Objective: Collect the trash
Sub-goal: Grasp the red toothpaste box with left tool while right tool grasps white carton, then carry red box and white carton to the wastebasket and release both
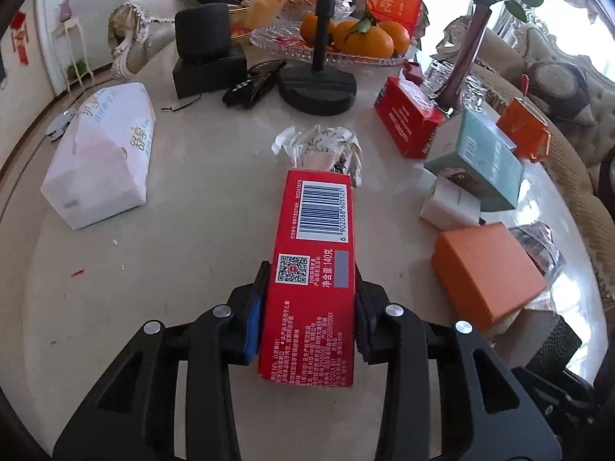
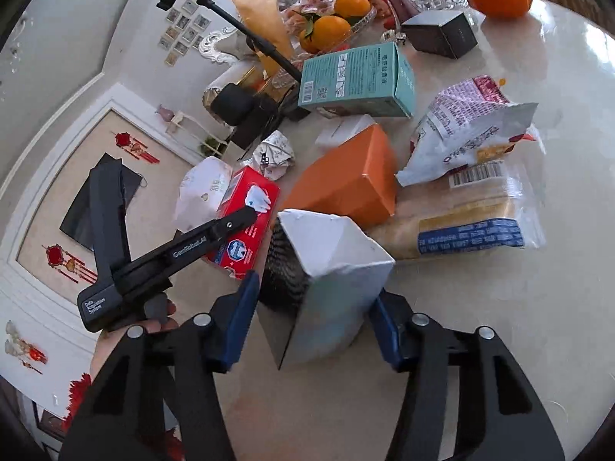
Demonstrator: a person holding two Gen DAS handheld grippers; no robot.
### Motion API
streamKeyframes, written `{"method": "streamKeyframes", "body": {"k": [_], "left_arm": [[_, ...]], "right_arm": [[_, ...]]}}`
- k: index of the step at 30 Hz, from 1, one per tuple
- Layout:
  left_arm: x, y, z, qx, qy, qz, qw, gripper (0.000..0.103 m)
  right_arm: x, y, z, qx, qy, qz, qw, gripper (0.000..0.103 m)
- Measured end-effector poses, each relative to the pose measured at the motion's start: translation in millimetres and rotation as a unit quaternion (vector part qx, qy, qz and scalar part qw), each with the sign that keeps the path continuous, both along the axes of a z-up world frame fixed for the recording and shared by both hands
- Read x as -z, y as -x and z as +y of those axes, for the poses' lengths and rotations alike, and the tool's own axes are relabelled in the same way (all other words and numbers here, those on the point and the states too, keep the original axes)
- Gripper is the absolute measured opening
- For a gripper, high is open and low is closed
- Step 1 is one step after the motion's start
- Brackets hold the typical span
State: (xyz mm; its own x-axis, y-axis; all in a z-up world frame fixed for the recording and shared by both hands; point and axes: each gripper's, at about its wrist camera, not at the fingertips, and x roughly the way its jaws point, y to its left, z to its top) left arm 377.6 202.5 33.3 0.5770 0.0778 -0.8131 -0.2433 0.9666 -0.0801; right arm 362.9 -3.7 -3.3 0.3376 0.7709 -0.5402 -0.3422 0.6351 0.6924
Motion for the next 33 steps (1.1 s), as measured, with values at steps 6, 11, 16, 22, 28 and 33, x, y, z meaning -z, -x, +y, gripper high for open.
{"method": "streamKeyframes", "body": {"k": [6, 11, 16, 22, 28, 33], "left_arm": [[-14.8, 28.6, 0.2, 0.004, 0.011, -0.027, 0.9996, 0.037], [-28.7, 63.6, -4.6, 0.010, 0.038, -0.054, 0.9978, 0.037], [-53.6, 132.6, -35.0, 0.056, 0.038, -0.091, 0.9936, 0.037], [-63.6, 246.4, -87.7, 0.121, 0.033, -0.111, 0.9859, 0.037], [-39.0, 344.9, -150.1, 0.177, 0.074, -0.081, 0.9781, 0.037], [0.2, 379.8, -195.0, 0.218, 0.105, -0.029, 0.9700, 0.037]], "right_arm": [[-17.0, 15.1, -19.5, -0.003, -0.027, -0.024, 0.999, 0.049], [-31.6, 35.1, -34.3, -0.018, -0.045, -0.038, 0.998, 0.048], [-50.2, 85.0, -63.1, -0.052, -0.045, -0.067, 0.995, 0.049], [-55.6, 179.9, -128.4, -0.081, -0.041, -0.070, 0.993, 0.049], [-31.9, 244.7, -167.2, -0.085, -0.011, -0.017, 0.996, 0.049], [12.7, 274.0, -170.1, -0.093, 0.024, 0.047, 0.994, 0.049]]}}
